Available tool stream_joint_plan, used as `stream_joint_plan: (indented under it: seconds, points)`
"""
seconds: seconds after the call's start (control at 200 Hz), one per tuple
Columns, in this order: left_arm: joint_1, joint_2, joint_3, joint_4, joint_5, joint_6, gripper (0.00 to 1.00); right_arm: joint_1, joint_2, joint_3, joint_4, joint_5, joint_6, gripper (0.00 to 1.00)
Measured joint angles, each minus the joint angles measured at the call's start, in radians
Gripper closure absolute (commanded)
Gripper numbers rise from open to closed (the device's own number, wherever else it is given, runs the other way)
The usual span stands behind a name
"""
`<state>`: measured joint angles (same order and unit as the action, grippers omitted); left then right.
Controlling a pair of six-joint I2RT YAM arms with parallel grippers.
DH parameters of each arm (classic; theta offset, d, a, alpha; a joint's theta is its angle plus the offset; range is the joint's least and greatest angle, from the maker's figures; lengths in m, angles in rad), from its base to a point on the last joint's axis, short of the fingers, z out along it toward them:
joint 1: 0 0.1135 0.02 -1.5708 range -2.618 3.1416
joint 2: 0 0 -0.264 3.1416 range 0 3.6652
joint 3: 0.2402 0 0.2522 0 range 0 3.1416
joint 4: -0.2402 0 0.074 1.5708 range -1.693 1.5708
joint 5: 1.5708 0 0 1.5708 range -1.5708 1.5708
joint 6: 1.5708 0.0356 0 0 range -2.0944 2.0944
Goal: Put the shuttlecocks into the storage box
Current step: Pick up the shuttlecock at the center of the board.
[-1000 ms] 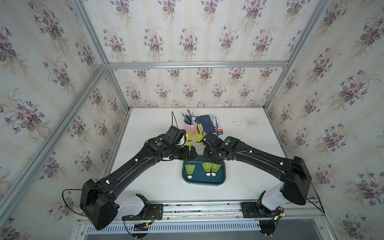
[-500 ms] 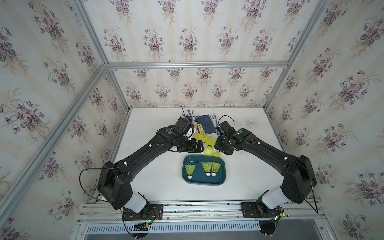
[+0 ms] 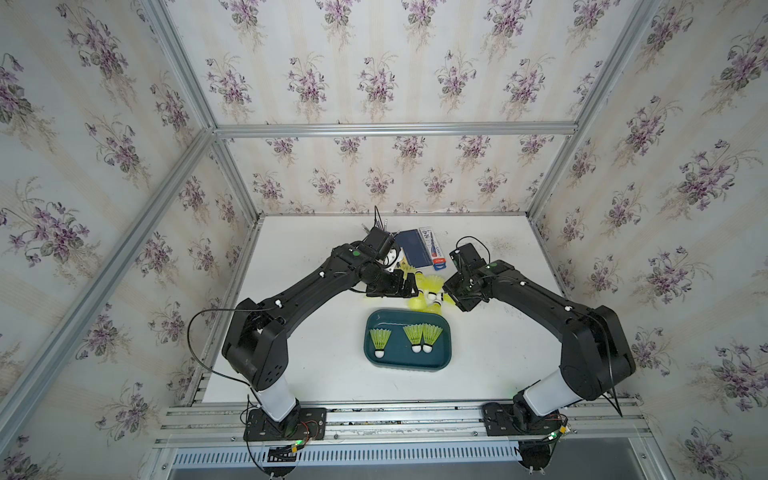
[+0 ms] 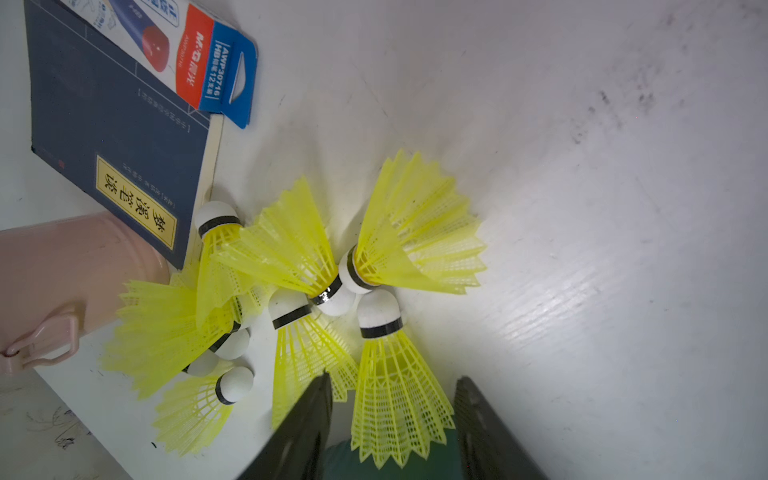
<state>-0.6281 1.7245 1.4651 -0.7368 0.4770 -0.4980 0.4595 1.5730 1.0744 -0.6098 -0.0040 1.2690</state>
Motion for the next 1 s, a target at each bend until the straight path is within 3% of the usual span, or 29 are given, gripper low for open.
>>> stream_joint_plan:
  seconds: [0.41, 1.004]
  points:
    - [-0.001, 0.139, 0.118, 0.034, 0.055, 0.043, 0.01, -0.019, 0.113, -0.023, 0.157, -0.064, 0.172, 0.45]
    - [-0.001, 0.194, 0.166, 0.039, 0.069, 0.045, 0.01, -0.068, 0.208, 0.004, 0.169, -0.047, 0.216, 0.57]
